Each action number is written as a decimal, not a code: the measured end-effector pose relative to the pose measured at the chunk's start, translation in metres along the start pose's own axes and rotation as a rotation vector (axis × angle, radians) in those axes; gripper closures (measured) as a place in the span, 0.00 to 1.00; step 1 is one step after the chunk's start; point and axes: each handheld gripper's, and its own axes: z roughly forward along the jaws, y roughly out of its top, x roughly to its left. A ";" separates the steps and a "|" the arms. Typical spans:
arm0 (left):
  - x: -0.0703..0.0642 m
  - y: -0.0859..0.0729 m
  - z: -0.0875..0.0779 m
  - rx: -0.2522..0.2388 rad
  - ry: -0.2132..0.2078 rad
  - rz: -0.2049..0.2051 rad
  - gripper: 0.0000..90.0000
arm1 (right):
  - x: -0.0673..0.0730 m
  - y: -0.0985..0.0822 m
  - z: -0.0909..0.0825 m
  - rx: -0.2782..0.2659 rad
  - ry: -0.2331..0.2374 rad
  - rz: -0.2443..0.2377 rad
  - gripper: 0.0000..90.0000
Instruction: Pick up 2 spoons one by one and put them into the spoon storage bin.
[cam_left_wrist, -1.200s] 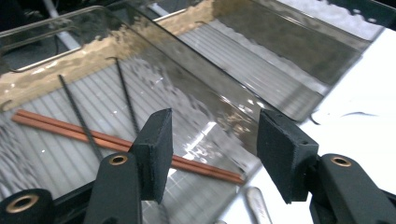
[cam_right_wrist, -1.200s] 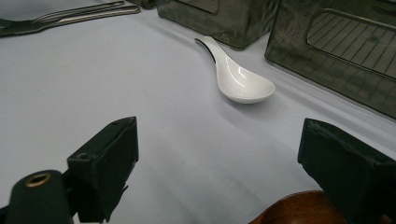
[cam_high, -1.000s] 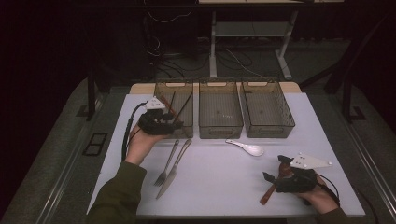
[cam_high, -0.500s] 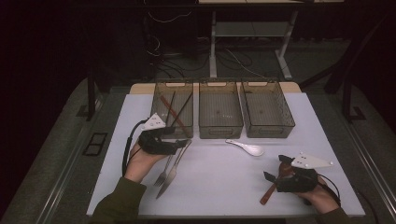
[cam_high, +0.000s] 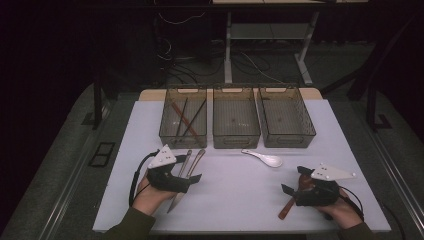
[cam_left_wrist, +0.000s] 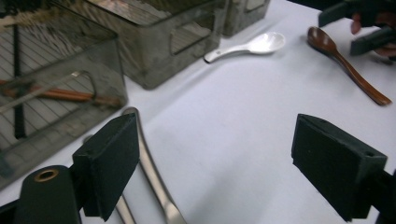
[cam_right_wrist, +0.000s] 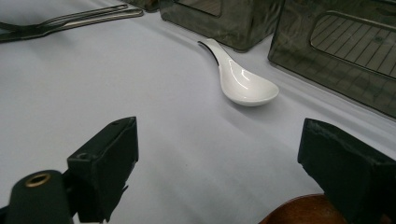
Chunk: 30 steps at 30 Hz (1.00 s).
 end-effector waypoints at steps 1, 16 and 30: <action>-0.001 -0.002 -0.001 0.000 -0.003 0.003 0.15 | -0.001 0.000 0.000 0.000 0.002 0.002 0.13; -0.013 -0.020 0.000 0.036 -0.017 0.034 0.00 | -0.003 0.006 0.000 0.056 0.033 0.058 0.15; -0.012 -0.023 0.001 0.055 -0.002 0.025 0.00 | -0.015 0.038 0.010 0.129 0.039 0.092 0.16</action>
